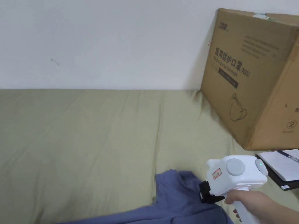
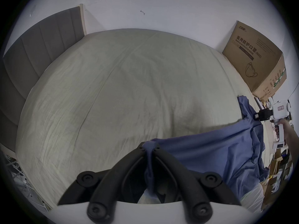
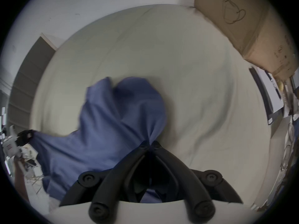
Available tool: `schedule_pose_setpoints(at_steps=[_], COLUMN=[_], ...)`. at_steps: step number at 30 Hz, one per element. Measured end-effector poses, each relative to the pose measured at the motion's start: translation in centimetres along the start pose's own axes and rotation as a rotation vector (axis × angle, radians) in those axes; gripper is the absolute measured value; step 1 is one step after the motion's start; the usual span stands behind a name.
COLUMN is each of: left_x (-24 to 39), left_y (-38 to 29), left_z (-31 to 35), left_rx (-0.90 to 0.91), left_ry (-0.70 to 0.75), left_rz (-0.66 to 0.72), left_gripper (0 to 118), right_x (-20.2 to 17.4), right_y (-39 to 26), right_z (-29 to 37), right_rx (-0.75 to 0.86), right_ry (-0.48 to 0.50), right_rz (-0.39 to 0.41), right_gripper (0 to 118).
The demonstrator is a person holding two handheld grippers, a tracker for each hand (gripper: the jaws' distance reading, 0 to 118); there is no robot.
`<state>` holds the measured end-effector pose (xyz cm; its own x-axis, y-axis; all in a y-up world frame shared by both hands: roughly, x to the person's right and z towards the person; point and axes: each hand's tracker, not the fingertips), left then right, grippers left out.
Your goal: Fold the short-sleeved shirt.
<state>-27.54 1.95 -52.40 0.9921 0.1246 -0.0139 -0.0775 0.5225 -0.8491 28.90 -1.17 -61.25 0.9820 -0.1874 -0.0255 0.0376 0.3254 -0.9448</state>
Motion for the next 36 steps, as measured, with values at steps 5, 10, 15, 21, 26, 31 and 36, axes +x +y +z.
schedule_pose_setpoints(at_steps=[5,10,15,21,26,31,36], left_x=[0.3,1.1,2.3,3.2,4.0,4.8,5.6], left_y=[-0.1,0.0,2.3,7.5,13.0,18.8,25.5], left_z=[4.0,12.6,21.4,29.9,33.4,34.3,33.0], left_rx=[0.07,0.279,0.386,0.538,0.578,0.623,0.654], left_ry=[-0.017,-0.034,-0.099,-0.093,-0.066,-0.046,-0.037], left_rz=[0.023,-0.023,-0.061,-0.06,-0.082,-0.077,-0.053], left_gripper=[0,0,0,0,0,0,0], right_x=[-0.3,0.6,-2.1,-4.8,-6.5,-7.7,-8.9], right_y=[-2.1,-6.0,-9.9,-9.2,-4.3,2.9,10.4], right_z=[8.1,19.9,30.6,40.3,46.2,48.2,48.5], right_rx=[0.229,0.387,0.549,0.693,0.783,0.835,0.901], right_ry=[0.052,0.162,0.15,0.107,0.073,0.037,-0.034], right_rz=[-0.014,-0.076,0.019,0.102,0.093,0.071,0.051], right_gripper=[0,0,0,0,0,0,0])
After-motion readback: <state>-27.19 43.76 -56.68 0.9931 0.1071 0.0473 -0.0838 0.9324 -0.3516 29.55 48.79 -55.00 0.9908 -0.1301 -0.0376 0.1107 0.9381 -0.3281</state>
